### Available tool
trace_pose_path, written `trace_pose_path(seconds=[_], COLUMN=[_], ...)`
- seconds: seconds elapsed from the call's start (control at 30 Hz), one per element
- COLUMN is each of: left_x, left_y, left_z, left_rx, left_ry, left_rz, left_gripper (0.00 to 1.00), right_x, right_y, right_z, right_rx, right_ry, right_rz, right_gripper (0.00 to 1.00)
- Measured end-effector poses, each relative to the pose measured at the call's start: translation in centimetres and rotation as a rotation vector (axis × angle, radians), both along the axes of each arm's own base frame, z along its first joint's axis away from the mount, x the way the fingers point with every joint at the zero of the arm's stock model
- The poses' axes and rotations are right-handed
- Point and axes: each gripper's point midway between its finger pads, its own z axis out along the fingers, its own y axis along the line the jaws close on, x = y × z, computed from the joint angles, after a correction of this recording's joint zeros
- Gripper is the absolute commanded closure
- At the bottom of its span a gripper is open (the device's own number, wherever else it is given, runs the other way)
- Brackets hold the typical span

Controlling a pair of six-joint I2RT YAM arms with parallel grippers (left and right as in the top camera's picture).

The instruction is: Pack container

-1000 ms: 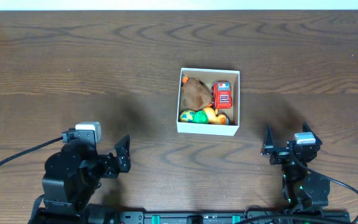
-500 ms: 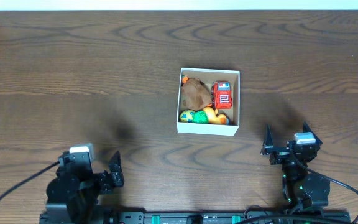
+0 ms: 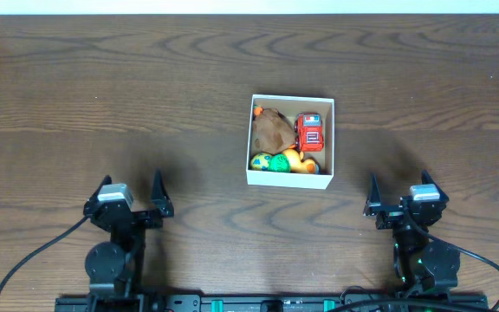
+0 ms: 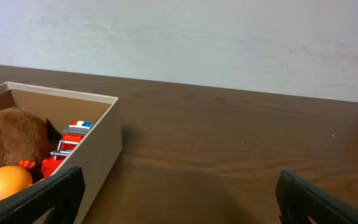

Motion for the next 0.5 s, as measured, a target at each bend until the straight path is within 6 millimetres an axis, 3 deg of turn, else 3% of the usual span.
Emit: trace_pose_path(seconds=[0.13,0.33,0.5], left_x=[0.6,0.6,0.5], left_y=[0.2,0.4,0.4], left_z=[-0.3,-2.7,-3.1], left_rx=[0.031,0.055,0.058], left_ry=[-0.086,-0.008,0.021], left_rz=[0.009,0.017,0.016], left_gripper=[0.02,0.02,0.02], right_x=[0.0,0.0,0.0], right_y=[0.0,0.0,0.0], right_z=[0.0,0.0,0.0], right_rx=[0.0,0.0,0.0], right_ry=[0.0,0.0,0.0], right_rz=[0.0,0.0,0.0], right_gripper=[0.01,0.01,0.01])
